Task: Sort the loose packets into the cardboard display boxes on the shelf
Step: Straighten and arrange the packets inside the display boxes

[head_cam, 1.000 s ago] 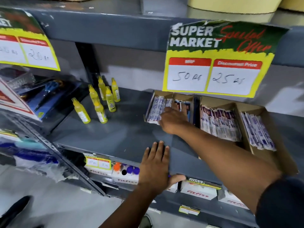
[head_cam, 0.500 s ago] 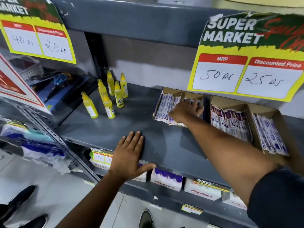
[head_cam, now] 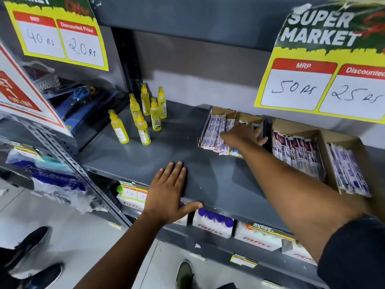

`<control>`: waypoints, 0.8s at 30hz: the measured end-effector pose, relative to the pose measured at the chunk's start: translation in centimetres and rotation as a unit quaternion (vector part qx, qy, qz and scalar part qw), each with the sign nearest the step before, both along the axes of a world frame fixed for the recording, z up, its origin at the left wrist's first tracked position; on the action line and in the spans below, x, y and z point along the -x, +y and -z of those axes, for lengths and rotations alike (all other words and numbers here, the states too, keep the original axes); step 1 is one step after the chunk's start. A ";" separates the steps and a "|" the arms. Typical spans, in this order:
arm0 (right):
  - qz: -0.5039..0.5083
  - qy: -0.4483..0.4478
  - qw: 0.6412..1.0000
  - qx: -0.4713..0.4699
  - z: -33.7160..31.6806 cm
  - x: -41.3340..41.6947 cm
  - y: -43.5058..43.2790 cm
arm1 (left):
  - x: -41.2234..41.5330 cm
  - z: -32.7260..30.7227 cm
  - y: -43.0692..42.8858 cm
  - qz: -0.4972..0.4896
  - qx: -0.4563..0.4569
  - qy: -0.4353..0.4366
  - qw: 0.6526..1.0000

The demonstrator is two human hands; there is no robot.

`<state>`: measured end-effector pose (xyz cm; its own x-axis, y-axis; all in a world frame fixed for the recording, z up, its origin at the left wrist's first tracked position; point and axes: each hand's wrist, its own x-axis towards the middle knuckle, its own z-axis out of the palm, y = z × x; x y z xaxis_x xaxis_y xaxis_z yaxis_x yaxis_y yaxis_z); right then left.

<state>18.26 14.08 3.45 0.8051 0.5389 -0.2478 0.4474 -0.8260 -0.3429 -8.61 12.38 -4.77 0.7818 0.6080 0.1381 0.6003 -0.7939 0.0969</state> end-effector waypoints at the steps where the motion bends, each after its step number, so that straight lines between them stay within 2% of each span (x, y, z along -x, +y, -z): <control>1: 0.010 0.006 1.000 -0.008 -0.1 -0.3 -0.3 | 0.0 0.0 0.0 0.000 0.000 0.000 1.000; 7: 0.042 0.044 0.996 -0.058 0.0 -2.2 -2.0 | -0.1 0.1 0.0 -0.001 0.007 -0.014 1.000; 10: 0.053 0.019 0.995 -0.087 0.0 -2.3 -2.7 | -0.1 0.1 0.0 -0.001 0.009 -0.022 1.000; 19: 0.014 -0.030 0.999 -0.038 0.6 -1.4 -2.2 | -0.2 -0.1 -0.1 -0.011 0.009 0.000 1.000; 24: -0.043 -0.144 0.988 -0.020 1.3 -0.8 -2.3 | -0.1 -0.2 -0.2 -0.014 0.007 0.000 1.000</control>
